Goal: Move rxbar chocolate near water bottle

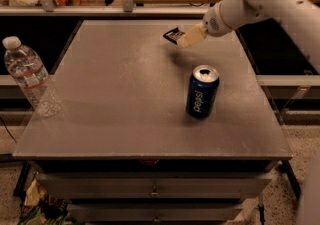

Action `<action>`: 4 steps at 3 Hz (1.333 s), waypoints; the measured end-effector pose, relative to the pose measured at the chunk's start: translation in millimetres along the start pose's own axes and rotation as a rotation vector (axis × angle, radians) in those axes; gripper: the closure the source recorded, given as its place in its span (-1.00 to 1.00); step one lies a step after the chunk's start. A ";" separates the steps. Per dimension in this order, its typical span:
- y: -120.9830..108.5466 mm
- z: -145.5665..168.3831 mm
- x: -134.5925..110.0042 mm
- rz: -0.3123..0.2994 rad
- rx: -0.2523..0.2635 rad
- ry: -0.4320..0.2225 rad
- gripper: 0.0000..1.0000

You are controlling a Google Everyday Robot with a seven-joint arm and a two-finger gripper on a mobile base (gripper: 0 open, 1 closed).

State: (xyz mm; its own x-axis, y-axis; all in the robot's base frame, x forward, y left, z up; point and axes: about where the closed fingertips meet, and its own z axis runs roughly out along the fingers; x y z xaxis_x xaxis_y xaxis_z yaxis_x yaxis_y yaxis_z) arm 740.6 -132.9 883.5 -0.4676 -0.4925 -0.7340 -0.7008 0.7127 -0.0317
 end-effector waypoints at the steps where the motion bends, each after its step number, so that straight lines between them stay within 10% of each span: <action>1: 47.2 -73.5 -35.2 -0.081 -0.088 -0.112 1.00; 4: 140.3 -120.7 -19.3 -0.117 -0.375 -0.016 1.00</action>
Offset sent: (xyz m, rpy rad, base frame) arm -0.1301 0.0303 0.1561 0.1437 -0.0705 0.3247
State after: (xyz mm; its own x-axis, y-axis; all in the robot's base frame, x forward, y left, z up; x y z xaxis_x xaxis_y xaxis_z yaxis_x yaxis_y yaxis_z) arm 586.3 -83.7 975.1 -0.3667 -0.5497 -0.7506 -0.8983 0.4191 0.1320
